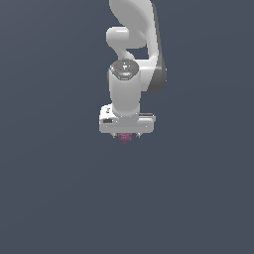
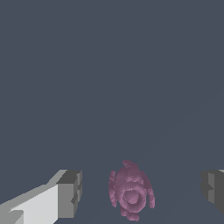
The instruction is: Pick up the object and move it to a goal position.
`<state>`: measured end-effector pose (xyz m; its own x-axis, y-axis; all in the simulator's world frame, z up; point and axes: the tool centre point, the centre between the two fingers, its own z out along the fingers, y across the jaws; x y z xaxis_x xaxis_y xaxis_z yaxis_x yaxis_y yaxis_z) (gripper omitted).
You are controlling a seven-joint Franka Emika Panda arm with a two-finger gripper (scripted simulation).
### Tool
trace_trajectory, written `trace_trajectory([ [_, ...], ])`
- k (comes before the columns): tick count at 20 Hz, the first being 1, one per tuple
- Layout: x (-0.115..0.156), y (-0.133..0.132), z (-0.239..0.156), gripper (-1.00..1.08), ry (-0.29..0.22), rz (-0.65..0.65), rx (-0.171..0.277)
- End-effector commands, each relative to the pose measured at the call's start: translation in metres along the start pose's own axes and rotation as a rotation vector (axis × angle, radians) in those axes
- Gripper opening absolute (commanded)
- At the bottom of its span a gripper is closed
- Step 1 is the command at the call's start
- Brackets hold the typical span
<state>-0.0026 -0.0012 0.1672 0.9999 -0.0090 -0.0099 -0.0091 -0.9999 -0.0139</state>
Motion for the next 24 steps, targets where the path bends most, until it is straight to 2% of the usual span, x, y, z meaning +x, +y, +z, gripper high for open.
trace_trajectory([
  [1,0.0,0.0,0.0,1.0,0.0,0.0,0.0],
  [15,0.002,-0.003,-0.007,1.0,0.009,0.007,0.014],
  [24,-0.007,0.0,0.005,1.0,0.008,-0.077,0.007],
])
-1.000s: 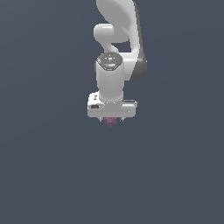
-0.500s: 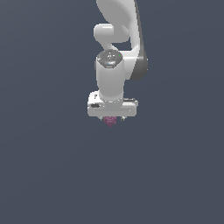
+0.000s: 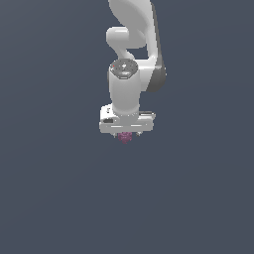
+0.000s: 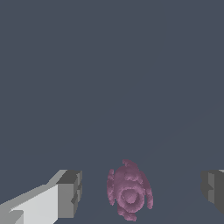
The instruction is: Pick up the object and move it to a goal position.
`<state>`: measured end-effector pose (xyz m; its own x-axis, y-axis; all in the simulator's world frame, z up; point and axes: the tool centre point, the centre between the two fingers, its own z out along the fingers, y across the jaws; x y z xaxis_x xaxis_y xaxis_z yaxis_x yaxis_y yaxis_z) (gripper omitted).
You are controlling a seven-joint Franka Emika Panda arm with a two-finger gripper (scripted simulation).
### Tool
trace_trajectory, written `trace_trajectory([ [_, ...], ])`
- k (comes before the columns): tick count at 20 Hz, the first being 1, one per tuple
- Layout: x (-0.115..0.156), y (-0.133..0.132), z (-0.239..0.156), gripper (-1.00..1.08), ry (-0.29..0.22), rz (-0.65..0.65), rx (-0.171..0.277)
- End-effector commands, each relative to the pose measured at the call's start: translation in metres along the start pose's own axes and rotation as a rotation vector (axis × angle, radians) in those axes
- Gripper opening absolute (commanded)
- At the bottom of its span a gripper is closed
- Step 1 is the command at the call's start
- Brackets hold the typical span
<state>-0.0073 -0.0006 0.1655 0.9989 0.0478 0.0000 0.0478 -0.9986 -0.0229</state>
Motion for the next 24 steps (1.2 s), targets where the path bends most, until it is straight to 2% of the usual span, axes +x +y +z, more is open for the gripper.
trace_trajectory([
  [1,-0.004,0.001,0.005,1.0,-0.001,-0.036,-0.003],
  [24,-0.075,0.008,0.067,1.0,-0.008,-0.602,-0.022],
])
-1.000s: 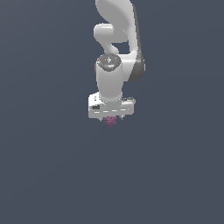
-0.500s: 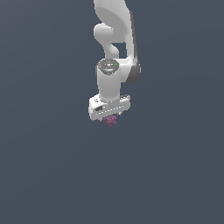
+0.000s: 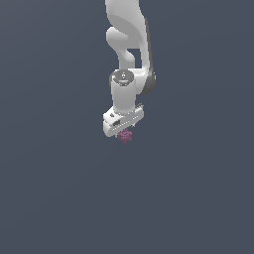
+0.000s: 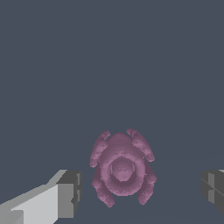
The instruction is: Pick up the object and move it to a goal position.
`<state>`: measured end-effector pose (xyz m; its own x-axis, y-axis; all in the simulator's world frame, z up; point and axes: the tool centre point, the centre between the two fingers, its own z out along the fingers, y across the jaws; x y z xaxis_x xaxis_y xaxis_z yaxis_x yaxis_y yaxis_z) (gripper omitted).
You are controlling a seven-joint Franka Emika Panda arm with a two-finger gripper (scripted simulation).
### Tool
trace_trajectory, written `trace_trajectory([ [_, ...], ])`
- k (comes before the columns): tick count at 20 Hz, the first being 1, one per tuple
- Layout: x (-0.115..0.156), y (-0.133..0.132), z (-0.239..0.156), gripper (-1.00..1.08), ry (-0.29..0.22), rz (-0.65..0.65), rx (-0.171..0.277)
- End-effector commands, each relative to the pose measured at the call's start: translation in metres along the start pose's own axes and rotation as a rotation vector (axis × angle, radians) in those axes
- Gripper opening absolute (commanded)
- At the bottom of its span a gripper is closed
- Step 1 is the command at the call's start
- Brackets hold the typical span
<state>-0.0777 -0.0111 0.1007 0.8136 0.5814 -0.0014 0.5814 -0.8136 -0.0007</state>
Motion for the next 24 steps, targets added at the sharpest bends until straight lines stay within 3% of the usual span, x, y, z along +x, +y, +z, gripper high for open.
trace_trajectory([
  [1,-0.005,-0.003,0.004,1.0,0.001,-0.045,-0.001],
  [14,-0.011,-0.008,0.012,1.0,0.001,-0.104,0.0],
  [24,-0.012,-0.009,0.05,1.0,0.001,-0.108,0.0],
])
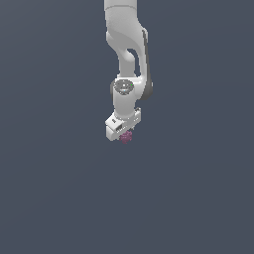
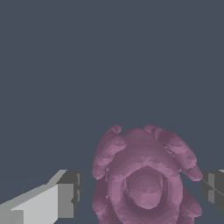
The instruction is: Pick up the object and move it to a goal position.
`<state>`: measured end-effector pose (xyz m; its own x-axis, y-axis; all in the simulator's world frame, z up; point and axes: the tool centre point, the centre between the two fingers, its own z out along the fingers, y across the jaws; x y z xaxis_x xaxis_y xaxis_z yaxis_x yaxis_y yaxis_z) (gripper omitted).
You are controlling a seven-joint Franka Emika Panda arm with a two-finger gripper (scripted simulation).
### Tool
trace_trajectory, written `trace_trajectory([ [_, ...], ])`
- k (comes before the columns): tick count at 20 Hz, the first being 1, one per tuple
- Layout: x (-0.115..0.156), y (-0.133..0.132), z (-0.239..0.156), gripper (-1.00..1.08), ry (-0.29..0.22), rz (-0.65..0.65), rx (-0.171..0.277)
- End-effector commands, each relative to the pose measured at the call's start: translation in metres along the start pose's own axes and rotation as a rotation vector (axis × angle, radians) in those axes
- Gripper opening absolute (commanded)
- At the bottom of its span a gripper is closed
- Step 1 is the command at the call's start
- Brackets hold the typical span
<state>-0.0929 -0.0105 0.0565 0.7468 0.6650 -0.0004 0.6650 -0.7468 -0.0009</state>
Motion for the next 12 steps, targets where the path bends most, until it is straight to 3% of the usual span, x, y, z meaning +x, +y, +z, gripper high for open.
trace_trajectory([
  [1,-0.0001,0.0001,0.0091,1.0,0.0,-0.001,0.0],
  [6,0.0001,0.0003,0.0157,1.0,0.0,-0.001,-0.001],
  [7,0.0001,0.0003,0.0157,-1.0,0.0,-0.001,-0.001],
  [12,0.0001,0.0003,0.0157,-1.0,0.0,-0.001,-0.001],
])
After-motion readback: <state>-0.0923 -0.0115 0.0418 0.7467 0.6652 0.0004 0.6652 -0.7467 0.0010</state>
